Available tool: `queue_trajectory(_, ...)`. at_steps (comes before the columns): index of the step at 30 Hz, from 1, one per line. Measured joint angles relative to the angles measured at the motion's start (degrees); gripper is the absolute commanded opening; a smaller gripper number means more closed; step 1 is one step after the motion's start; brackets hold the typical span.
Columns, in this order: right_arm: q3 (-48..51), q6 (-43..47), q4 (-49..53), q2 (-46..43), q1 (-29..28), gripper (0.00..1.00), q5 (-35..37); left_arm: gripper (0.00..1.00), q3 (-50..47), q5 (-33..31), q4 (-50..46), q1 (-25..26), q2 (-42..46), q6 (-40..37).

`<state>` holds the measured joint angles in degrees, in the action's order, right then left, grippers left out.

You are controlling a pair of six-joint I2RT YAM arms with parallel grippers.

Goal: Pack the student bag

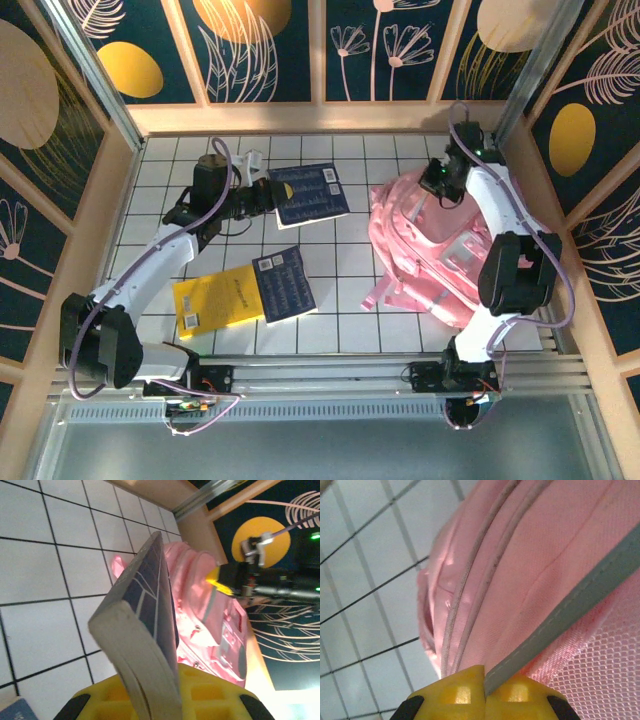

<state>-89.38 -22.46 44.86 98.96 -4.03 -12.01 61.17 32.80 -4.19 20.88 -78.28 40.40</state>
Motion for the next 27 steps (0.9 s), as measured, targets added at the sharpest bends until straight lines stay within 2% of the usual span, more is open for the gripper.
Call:
queue_trajectory(3,-4.7,3.3,1.9,-0.5,-3.4,0.0,-0.7,0.0,1.7,-2.4,-2.5,0.0,0.0,-1.5)
queue_trajectory(9,-4.5,10.3,1.3,-7.4,-6.2,0.0,-6.2,0.0,5.0,-7.2,-7.2,0.0,0.5,-4.2)
queue_trajectory(11,-3.5,12.5,1.3,-10.8,-6.0,0.0,-9.1,0.0,5.6,-8.4,-8.6,0.0,1.0,-4.9)
queue_trajectory(15,0.5,16.9,0.4,-17.0,-4.9,0.0,-19.6,0.0,6.3,-9.0,-10.2,0.0,2.1,-5.7)
queue_trajectory(21,1.2,18.8,-0.6,-17.2,-2.5,0.0,-36.5,0.0,5.6,-2.6,-7.5,-0.3,2.6,-3.7)
queue_trajectory(27,1.2,15.8,-4.3,-16.8,0.8,0.0,-44.9,0.0,3.0,6.1,-1.5,-0.3,3.4,1.5)
